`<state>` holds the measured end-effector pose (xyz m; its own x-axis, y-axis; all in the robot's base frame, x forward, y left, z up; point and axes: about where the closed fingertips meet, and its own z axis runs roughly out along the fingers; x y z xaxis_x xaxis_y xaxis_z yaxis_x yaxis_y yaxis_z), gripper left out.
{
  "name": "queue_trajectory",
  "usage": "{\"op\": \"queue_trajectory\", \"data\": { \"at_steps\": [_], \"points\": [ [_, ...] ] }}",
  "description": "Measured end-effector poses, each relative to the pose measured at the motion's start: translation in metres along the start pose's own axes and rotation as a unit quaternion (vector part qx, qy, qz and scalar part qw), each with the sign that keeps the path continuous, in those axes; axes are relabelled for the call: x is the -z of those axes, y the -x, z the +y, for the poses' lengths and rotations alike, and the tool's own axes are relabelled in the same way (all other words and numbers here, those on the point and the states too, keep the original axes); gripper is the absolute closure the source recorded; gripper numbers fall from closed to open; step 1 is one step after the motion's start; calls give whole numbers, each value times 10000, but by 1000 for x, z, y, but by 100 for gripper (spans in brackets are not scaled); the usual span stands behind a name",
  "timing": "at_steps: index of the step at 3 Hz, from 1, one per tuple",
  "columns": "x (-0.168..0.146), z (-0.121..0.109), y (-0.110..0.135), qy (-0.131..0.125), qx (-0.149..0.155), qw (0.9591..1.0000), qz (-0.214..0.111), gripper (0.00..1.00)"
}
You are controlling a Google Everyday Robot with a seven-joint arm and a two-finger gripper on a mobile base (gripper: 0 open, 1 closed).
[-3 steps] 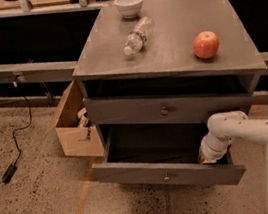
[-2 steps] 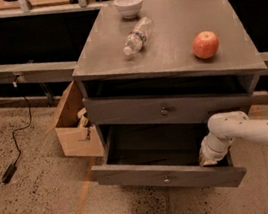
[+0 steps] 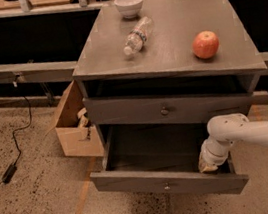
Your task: Open middle drawer
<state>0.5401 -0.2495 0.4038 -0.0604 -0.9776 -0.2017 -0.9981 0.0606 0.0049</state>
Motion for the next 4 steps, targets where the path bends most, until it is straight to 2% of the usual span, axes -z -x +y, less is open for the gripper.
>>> {"op": "queue_trajectory", "data": {
  "at_steps": [1,2,3,4],
  "points": [
    [0,39,8,396,-86,9992,33,100],
    [0,38,8,396,-86,9992,33,100],
    [-5,68,11,947,-262,9952,42,100],
    [-5,66,11,949,-263,9951,42,100]
  ]
}}
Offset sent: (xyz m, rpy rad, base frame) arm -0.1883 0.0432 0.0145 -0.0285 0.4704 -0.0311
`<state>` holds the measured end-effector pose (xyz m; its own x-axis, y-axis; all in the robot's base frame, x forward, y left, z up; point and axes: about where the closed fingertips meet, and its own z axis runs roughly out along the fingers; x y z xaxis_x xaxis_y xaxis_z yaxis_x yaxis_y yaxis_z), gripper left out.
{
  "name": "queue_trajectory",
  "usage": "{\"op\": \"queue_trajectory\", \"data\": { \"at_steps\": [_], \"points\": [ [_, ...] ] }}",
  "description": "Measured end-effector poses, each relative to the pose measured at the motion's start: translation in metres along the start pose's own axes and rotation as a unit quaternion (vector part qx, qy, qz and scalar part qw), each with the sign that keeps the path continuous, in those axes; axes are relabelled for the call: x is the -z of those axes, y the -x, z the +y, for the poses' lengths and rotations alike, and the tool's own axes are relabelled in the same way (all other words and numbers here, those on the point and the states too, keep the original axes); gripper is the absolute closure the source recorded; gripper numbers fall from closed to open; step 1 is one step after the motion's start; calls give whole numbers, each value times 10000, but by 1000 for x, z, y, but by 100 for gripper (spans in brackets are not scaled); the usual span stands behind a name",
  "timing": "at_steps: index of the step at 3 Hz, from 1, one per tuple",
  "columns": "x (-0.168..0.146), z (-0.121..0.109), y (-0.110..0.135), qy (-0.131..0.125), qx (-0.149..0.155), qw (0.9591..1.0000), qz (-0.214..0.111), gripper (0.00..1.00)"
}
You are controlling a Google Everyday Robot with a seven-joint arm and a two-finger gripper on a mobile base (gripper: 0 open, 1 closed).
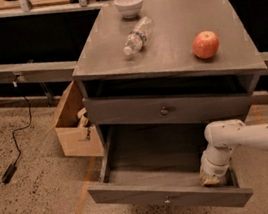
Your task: Open middle drawer
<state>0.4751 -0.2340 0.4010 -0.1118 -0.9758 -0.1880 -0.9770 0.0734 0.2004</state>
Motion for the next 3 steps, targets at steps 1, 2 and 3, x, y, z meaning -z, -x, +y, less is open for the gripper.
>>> {"op": "queue_trajectory", "data": {
  "at_steps": [1,2,3],
  "points": [
    [-4,9,0,234,-77,9997,8,100],
    [-4,9,0,234,-77,9997,8,100],
    [-4,9,0,235,-77,9997,8,100]
  ]
}}
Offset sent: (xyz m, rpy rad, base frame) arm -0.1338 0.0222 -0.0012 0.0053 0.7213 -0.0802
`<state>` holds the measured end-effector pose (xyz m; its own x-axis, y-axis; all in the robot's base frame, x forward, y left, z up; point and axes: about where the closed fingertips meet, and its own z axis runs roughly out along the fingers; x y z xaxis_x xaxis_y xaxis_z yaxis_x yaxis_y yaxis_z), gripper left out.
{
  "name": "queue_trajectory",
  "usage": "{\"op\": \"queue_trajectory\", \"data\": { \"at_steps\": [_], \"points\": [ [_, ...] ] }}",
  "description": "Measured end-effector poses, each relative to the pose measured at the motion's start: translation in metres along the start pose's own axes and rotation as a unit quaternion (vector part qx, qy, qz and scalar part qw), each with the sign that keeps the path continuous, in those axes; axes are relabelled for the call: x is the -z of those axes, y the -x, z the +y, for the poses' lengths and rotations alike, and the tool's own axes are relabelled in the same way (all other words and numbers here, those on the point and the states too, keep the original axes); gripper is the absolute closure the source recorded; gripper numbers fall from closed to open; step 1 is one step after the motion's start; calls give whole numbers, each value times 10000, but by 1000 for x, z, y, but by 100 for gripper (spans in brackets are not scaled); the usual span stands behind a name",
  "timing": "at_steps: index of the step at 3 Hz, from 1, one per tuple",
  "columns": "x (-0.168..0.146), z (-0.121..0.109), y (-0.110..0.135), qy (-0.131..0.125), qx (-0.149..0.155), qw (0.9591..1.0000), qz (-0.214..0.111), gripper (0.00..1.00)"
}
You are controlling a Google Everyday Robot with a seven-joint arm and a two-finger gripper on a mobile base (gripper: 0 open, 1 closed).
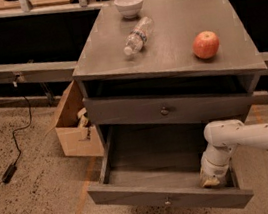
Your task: Open middle drawer
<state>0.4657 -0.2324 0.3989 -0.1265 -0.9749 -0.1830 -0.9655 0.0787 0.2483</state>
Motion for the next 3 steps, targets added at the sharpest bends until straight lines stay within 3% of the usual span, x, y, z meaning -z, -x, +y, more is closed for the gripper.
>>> {"op": "queue_trajectory", "data": {
  "at_steps": [2,3],
  "points": [
    [0,0,0,2,0,10000,0,100],
    [-3,4,0,134,-26,9999,-5,100]
  ]
}}
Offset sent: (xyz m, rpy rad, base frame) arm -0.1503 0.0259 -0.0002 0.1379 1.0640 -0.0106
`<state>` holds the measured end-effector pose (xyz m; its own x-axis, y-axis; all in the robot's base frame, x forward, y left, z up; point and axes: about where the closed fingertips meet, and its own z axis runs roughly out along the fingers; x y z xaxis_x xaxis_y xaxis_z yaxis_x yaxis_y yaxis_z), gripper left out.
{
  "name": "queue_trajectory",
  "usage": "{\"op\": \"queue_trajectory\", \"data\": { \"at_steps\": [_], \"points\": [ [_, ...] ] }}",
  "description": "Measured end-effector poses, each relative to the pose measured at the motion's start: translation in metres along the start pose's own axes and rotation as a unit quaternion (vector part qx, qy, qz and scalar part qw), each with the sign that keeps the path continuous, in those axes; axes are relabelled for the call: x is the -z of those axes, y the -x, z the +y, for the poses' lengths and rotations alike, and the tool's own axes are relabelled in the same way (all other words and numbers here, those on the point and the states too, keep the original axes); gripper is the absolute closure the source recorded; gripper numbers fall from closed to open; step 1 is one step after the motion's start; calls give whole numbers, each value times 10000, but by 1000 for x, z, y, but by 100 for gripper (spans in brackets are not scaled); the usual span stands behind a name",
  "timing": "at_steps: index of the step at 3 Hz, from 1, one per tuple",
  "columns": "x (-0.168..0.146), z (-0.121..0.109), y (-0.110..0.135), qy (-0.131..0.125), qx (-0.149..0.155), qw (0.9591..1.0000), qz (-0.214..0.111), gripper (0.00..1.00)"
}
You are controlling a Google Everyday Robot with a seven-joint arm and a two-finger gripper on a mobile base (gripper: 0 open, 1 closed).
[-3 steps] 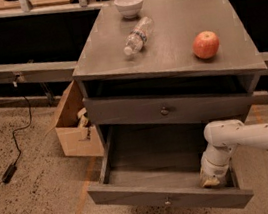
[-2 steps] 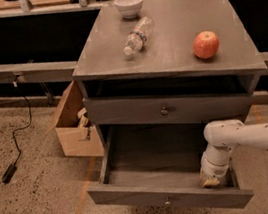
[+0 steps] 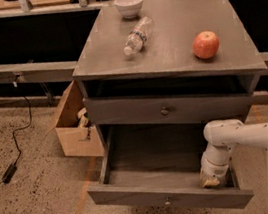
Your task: Open middle drawer
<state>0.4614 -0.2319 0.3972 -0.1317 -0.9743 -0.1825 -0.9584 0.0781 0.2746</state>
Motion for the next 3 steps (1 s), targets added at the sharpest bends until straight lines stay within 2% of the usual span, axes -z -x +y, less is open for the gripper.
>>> {"op": "queue_trajectory", "data": {
  "at_steps": [3],
  "points": [
    [1,-2,0,2,0,10000,-1,100]
  ]
}}
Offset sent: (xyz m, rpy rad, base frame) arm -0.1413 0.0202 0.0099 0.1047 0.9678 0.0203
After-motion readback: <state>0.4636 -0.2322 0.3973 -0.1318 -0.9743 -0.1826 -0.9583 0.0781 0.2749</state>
